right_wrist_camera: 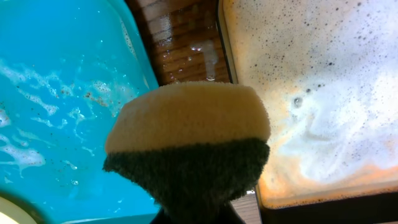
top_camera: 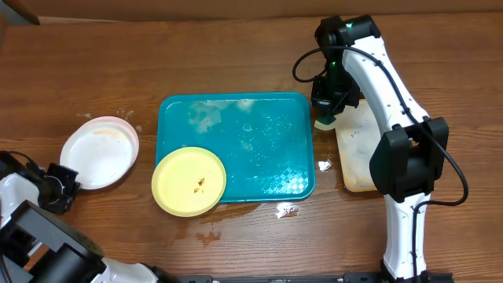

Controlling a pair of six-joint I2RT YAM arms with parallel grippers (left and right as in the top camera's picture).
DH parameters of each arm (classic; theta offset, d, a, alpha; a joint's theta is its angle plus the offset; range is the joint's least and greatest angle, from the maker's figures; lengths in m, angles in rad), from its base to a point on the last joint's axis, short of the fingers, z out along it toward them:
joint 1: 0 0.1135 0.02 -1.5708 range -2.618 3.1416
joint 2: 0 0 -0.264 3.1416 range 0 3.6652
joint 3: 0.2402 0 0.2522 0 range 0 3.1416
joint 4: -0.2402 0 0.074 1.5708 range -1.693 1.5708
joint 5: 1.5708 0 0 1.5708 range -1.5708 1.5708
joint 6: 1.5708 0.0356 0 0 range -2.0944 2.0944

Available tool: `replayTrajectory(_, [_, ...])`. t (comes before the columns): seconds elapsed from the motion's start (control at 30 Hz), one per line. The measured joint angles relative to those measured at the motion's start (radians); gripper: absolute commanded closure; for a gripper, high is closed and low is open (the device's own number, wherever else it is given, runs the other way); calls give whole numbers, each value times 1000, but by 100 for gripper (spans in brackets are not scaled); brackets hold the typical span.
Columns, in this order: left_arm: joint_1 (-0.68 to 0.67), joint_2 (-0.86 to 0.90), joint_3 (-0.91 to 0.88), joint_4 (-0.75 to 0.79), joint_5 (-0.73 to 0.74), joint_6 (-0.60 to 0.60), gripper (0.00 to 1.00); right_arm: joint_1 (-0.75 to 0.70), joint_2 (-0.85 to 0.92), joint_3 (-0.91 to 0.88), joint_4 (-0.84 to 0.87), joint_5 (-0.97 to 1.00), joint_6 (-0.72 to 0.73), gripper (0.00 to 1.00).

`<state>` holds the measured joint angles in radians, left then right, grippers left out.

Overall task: Clean dirty plates on tray and stack at the side
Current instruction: 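Lower the white plate onto the plate stack left of the tray, release, then reach the left gripper to the rim of the yellow plate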

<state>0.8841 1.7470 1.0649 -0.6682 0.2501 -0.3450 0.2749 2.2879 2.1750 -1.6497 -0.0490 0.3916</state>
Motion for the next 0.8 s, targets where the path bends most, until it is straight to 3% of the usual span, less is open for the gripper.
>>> replayTrajectory(0.23, [-1, 1, 0, 55, 13, 0, 96, 0, 0, 0, -1, 0, 0, 96])
replayTrajectory(0.33, [-15, 1, 0, 59, 20, -2, 88, 0, 0, 0, -1, 0, 0, 96])
replayTrajectory(0.53, [-92, 1, 0, 63, 34, -17, 58, 0, 0, 0, -1, 0, 0, 96])
replayTrajectory(0.8, [-185, 1, 2, 23, 82, -18, 43, 0, 0, 0, -2, 0, -1, 96])
